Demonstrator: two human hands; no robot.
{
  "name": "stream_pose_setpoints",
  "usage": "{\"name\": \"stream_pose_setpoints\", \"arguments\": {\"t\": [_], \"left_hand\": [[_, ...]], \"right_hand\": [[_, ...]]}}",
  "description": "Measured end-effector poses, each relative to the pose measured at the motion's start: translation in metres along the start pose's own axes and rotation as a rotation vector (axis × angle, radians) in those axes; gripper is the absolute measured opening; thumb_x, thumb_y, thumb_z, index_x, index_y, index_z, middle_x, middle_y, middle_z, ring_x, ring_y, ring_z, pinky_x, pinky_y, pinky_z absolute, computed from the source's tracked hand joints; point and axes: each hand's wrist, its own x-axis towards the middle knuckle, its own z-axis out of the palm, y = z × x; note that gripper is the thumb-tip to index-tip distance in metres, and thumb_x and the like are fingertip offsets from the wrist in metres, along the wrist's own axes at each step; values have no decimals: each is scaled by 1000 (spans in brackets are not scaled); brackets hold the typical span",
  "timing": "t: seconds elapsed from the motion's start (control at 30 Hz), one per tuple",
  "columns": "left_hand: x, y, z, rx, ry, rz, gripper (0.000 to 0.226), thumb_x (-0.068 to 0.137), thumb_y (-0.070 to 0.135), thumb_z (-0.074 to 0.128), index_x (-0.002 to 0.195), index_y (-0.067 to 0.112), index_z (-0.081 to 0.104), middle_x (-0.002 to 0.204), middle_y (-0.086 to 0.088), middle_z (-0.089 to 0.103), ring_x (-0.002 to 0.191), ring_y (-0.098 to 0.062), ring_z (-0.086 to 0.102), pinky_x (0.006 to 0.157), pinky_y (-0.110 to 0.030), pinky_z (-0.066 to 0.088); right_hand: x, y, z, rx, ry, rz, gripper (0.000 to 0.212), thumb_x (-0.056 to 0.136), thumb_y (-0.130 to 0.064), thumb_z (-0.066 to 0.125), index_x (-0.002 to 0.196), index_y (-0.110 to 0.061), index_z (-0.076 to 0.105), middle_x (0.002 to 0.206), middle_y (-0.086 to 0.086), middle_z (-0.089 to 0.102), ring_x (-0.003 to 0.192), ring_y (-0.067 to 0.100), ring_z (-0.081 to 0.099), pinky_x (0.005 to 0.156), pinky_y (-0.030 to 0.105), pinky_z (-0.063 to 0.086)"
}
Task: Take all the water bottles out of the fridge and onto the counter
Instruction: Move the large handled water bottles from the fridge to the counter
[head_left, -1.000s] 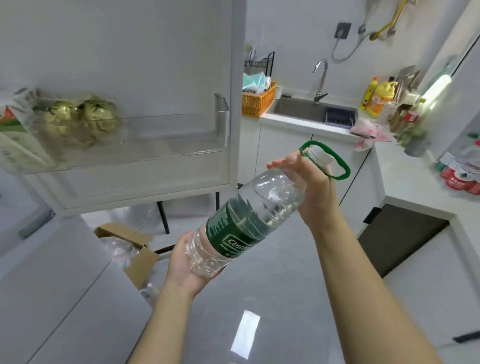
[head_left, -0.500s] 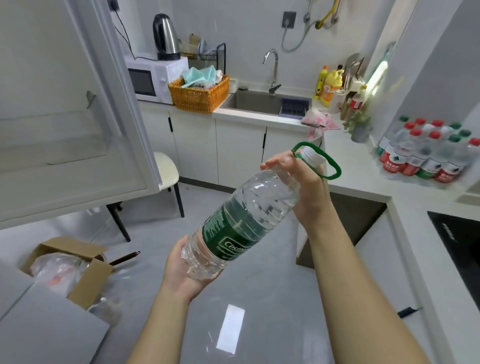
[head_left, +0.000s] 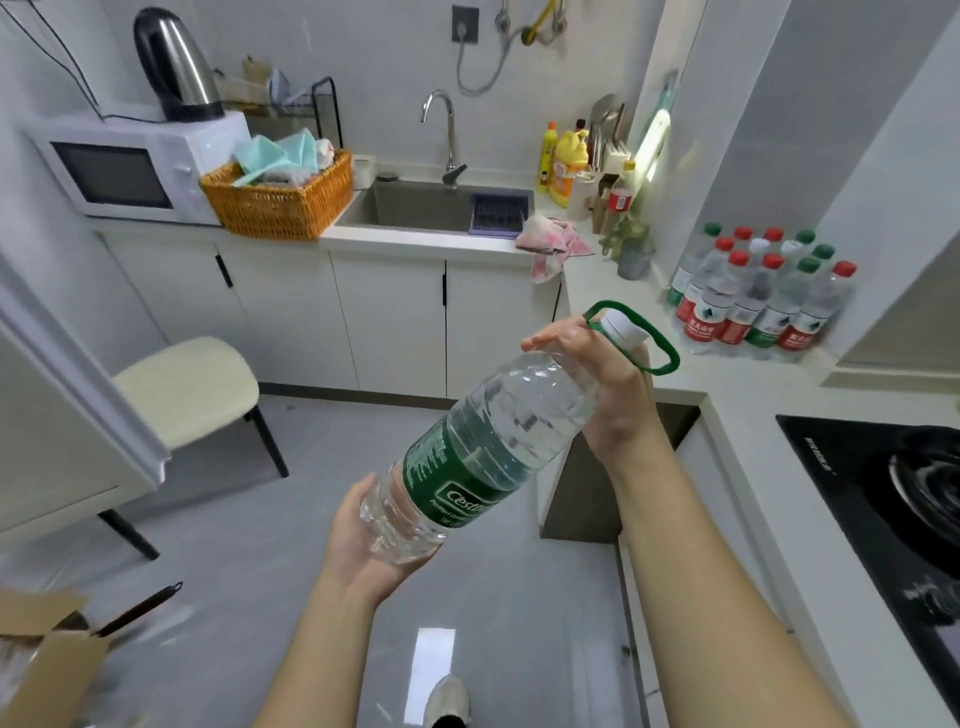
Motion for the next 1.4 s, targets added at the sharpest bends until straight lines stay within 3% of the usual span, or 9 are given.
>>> {"name": "stream_pose_setpoints", "arguments": {"t": [0.2, 0.43, 0.77, 0.9, 1.0, 1.07, 1.13, 1.33, 1.4], "left_hand": [[85, 30, 42, 81, 12, -102, 41, 89, 36, 52, 92, 6, 79, 103, -18, 71, 90, -35, 70, 83, -48, 54], [153, 44, 82, 68, -23, -247, 38, 88, 29, 52, 90, 1, 77, 97, -17, 71, 88, -34, 70, 82, -46, 53], [220, 7, 143, 156, 65, -365, 34, 85, 23, 52, 98, -1, 72, 97, -20, 72, 82, -37, 71, 80, -47, 56], [253, -21, 183, 358, 139, -281, 27, 89, 22, 55, 86, 0, 71, 72, -20, 73, 60, -35, 71, 49, -44, 57], [291, -54, 209, 624, 165, -174, 31, 97, 28, 49, 113, 6, 64, 98, -16, 73, 83, -31, 70, 61, -37, 56], [316, -77, 224, 826, 152, -100, 31, 98, 26, 48, 122, 12, 60, 110, -11, 69, 95, -30, 67, 66, -35, 56], [338, -98, 239, 937, 96, -91, 31, 100, 27, 45, 127, 16, 55, 118, -9, 65, 101, -30, 65, 67, -34, 56], [383, -141, 274, 1251, -43, -31, 40, 97, 17, 49, 137, 22, 47, 111, -2, 62, 90, -16, 64, 71, -30, 54], [396, -152, 278, 1423, -115, 38, 44, 94, 23, 59, 136, 23, 48, 109, 2, 60, 91, -13, 62, 77, -31, 54]], "right_hand": [[65, 25, -22, -42, 121, 28, 15, 72, -32, 64, 65, -25, 75, 77, -3, 71, 89, 25, 64, 91, 46, 49], [108, 46, -50, 5, 342, 97, 12, 66, -31, 70, 62, -20, 74, 74, 2, 71, 78, 19, 66, 76, 31, 54], [148, 60, -111, 47, 608, 83, 12, 70, -10, 65, 60, -14, 72, 70, 7, 69, 69, 20, 66, 66, 28, 55], [170, 65, -160, 54, 757, 81, 10, 67, -4, 72, 76, 0, 69, 69, 9, 68, 64, 20, 66, 62, 30, 54], [191, 67, -201, 1, 819, 117, 27, 57, -12, 77, 82, -4, 72, 76, 10, 68, 75, 25, 66, 75, 42, 56], [204, 68, -223, -82, 816, 95, 12, 61, -13, 78, 66, -24, 75, 69, -2, 69, 74, 21, 66, 76, 41, 55], [215, 71, -250, -145, 832, 84, 29, 64, -15, 77, 64, -44, 73, 63, -13, 68, 70, 11, 66, 71, 35, 56], [242, 79, -308, -315, 790, 47, 13, 67, -23, 74, 62, -35, 70, 61, -17, 66, 63, 0, 63, 63, 18, 51], [247, 86, -322, -390, 784, 31, 8, 65, -28, 76, 67, -26, 68, 70, -11, 70, 73, 7, 68, 69, 23, 54]]}}
